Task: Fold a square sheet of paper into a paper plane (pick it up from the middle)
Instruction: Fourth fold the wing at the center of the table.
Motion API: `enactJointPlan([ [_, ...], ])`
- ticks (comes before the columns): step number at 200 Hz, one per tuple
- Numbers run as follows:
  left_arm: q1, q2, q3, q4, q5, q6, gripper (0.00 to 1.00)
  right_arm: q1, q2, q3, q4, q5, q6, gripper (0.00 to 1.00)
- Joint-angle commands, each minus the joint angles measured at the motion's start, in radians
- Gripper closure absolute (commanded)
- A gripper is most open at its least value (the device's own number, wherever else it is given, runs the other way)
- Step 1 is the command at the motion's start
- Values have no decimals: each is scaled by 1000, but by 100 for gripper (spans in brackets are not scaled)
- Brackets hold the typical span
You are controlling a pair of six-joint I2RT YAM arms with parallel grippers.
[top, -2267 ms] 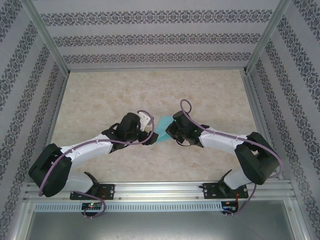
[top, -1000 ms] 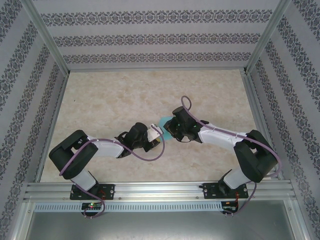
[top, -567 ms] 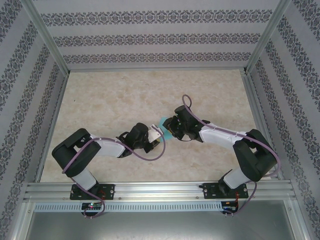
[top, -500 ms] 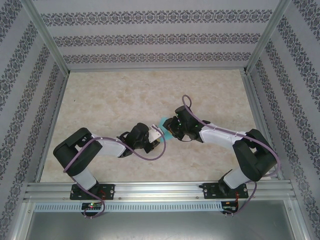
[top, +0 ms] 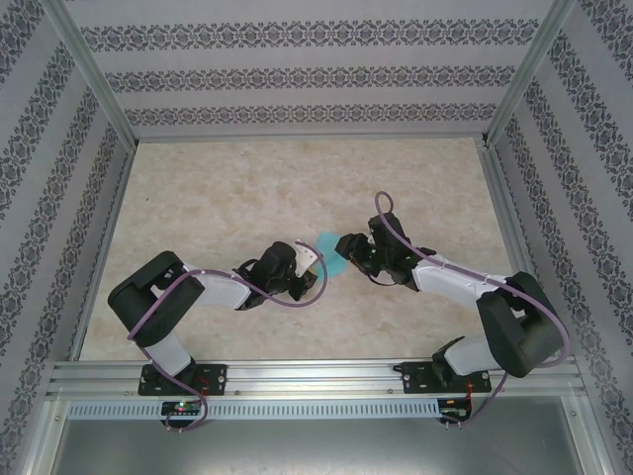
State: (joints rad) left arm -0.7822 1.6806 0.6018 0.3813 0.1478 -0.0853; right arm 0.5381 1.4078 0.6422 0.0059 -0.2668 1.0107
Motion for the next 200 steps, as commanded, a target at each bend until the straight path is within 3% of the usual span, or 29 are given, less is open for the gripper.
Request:
enactJointPlan([
  [1,-9,7,3,24,-7,-137,87,-2,9,-2,43,-43,-102,52],
  [34,-3,5,-9,52,-5,-211,87,21,86,34,55,-81,-111,61],
  [126,0,36,-7,67,-2,-289,86,34,229,87,97,-90,-57,68],
  [200,1,44,1,55,-15,-329,86,33,200,54,134,-70,-41,70],
])
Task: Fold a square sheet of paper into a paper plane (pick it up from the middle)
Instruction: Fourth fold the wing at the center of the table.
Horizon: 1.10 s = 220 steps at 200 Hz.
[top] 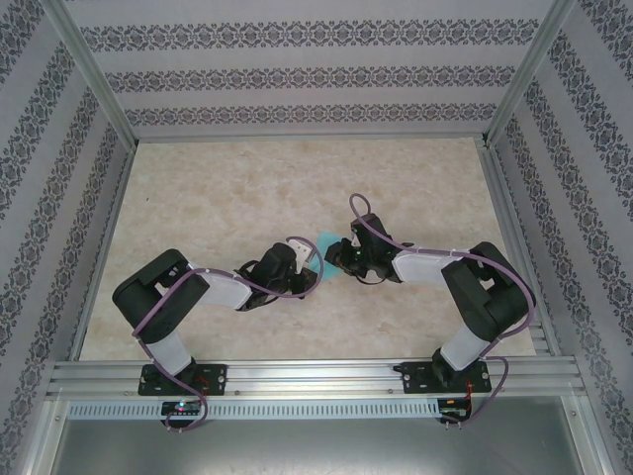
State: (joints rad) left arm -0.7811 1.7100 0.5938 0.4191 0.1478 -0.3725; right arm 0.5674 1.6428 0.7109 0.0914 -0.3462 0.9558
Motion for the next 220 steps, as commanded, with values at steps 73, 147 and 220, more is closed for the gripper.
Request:
enactJointPlan([
  [73,2,-6,-42,104,-50,-109,88,3,-28,-22,14,34,19,79],
  [147,2,-11,-55,118,-42,-121,87,2,36,10,23,10,38,77],
  [220,2,11,-10,80,29,-108,79,3,57,9,40,3,40,64],
])
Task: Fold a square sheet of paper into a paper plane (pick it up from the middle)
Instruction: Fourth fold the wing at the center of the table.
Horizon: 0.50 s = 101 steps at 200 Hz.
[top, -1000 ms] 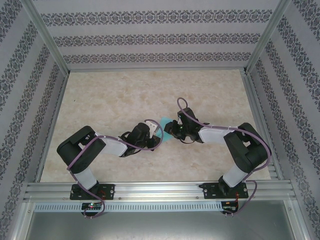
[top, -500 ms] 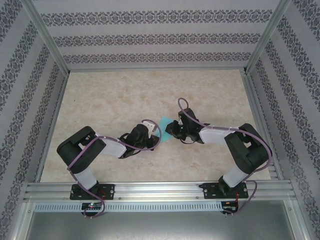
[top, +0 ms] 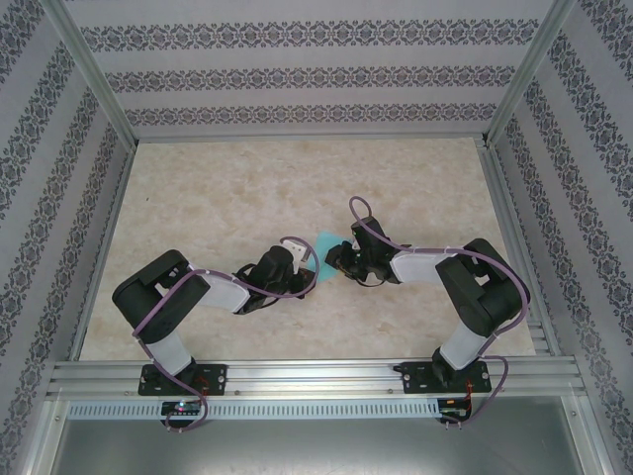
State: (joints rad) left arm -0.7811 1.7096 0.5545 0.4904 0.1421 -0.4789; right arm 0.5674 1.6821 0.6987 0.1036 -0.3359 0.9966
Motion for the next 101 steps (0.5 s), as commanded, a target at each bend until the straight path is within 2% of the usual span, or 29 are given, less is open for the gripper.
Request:
enactJointPlan([
  [1,2,12,31,9,36,-1,79,3,18,22,27,-7,-1,64],
  [101,2,40,79,-37,65,14,77,3,28,23,13,-2,-1,59],
])
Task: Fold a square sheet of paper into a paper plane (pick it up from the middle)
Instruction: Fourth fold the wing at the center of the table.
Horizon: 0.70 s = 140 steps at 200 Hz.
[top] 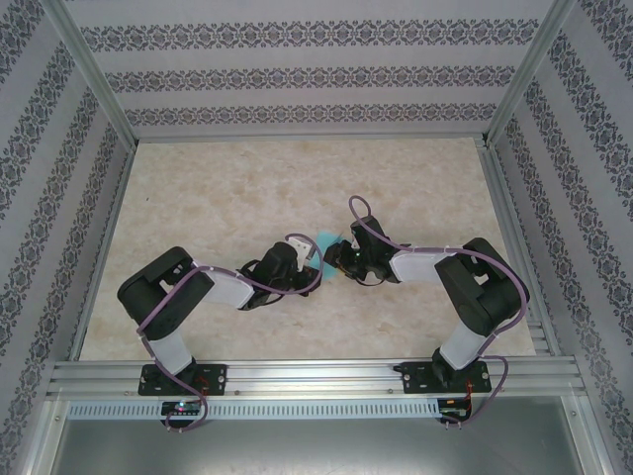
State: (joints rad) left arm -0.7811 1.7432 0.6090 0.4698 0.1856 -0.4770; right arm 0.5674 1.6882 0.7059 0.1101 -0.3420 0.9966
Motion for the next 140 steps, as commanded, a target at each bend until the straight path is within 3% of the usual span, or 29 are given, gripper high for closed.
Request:
enactJointPlan([
  [1,2,6,25,-18,22,12,77,2,22,16,7,4,-1,59],
  [23,6,-30,21,-46,-1,13,76,3,20,20,-11,12,-6,58],
  [76,22,-165,9,-165,-55,-7,60,9,27,38,-76,59,-13,55],
  [140,31,-201,12,-186,-50,-68,49,24,60,80,-168,113,-1,49],
])
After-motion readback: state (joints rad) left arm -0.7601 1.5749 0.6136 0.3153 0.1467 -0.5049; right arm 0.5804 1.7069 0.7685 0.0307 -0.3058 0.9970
